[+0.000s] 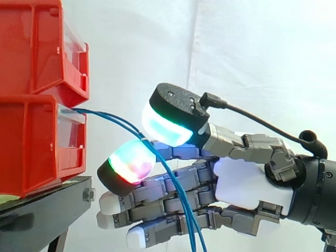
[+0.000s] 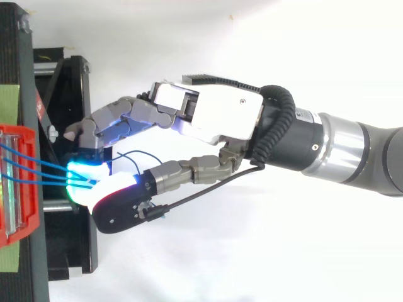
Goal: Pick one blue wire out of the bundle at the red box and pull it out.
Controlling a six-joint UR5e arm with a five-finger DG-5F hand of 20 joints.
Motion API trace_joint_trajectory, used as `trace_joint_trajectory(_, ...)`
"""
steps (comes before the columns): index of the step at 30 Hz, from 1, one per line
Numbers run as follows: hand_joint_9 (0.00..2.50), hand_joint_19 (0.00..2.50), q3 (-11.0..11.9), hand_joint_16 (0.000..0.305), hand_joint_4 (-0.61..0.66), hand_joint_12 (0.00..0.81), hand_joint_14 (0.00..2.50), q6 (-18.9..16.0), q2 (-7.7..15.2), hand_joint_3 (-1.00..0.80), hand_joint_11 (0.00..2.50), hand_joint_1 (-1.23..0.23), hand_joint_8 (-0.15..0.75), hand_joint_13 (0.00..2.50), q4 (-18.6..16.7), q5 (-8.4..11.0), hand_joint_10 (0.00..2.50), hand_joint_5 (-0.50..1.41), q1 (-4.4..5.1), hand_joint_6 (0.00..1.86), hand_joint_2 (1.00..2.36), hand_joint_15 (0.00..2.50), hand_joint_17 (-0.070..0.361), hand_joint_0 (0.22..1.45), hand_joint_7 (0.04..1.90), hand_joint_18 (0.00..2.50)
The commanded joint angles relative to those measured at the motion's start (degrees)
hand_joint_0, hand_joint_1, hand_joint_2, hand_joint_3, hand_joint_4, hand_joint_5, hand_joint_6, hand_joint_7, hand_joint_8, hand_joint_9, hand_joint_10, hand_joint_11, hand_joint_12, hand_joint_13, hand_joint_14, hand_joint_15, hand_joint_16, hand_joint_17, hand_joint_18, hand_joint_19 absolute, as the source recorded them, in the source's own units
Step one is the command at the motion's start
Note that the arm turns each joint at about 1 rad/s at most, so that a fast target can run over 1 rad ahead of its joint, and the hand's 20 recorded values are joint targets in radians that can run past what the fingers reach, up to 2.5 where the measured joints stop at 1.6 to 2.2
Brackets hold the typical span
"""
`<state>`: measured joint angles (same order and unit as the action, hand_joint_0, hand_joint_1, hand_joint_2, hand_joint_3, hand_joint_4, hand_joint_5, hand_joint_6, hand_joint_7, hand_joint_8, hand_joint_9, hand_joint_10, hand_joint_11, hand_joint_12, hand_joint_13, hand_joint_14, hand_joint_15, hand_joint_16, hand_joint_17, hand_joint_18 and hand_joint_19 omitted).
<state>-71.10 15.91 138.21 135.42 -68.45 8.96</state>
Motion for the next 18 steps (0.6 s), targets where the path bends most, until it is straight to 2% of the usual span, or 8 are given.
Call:
trace_joint_trajectory(1, 0.71, 0.38, 0.0, 0.058, 0.28, 0.446, 0.00, 0.0, 0.0, -0.32, 0.43, -0.68, 0.378, 0.49, 0.0, -0.02, 0.01, -0.20, -0.08, 0.86, 1.01, 0.13, 0.131, 0.62, 0.99, 0.62)
trace_joint_trajectory(8, 0.68, 0.36, 0.0, 0.058, 0.27, 0.443, 0.00, 0.0, 0.0, -0.33, 0.44, -0.80, 0.369, 0.49, 0.1, -0.28, 0.01, -0.21, -0.08, 0.88, 1.01, 0.12, 0.131, 0.66, 0.93, 0.63)
trace_joint_trajectory(18, 0.69, 0.34, 0.0, 0.058, 0.29, 0.445, 0.00, -0.7, 0.0, -0.40, 0.48, -0.84, 0.375, 0.52, 0.9, -1.69, 0.01, -0.22, -0.26, 0.89, 1.01, 0.12, 0.130, 0.71, 0.89, 0.67)
